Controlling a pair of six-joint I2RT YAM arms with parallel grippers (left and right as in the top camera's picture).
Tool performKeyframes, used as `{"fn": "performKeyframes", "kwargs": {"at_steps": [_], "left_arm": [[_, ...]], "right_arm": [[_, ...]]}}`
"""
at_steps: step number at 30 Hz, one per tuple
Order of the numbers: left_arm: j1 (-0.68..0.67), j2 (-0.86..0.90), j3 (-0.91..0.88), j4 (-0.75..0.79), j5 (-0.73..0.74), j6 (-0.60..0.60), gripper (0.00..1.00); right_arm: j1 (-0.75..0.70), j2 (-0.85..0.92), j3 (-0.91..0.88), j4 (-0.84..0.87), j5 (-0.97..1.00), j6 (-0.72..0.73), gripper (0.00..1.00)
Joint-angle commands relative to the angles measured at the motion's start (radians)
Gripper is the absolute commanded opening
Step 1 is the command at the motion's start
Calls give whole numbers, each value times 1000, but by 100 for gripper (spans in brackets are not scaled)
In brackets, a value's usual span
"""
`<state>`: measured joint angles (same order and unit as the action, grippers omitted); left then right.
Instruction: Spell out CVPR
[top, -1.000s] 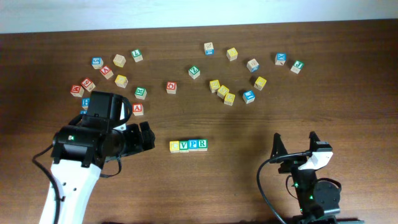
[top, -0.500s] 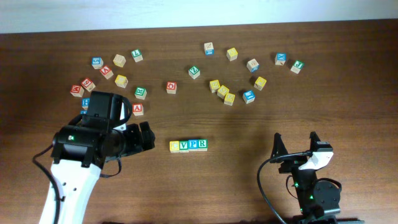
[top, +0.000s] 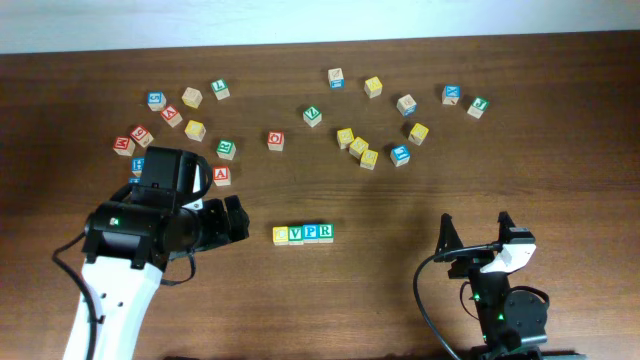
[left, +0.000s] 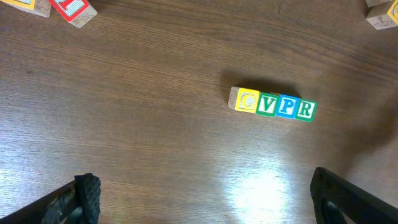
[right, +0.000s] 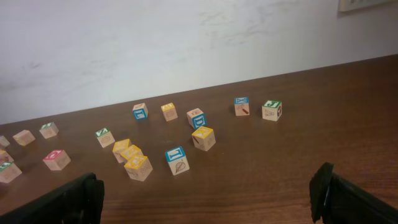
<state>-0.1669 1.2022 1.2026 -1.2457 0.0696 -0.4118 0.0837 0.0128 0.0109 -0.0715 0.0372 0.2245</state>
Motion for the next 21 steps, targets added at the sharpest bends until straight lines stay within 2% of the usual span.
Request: {"fn": "performKeyframes", "kwargs": {"at_steps": [1,21], "left_arm": [[-1,-2,8,-2,-14,-2,99],[0,-14,8,21,-18,-1,99]], "right_arm": [[-6,-9,-5,-8,1,-11,98],[-6,-9,-5,-8,1,-11,98]]}}
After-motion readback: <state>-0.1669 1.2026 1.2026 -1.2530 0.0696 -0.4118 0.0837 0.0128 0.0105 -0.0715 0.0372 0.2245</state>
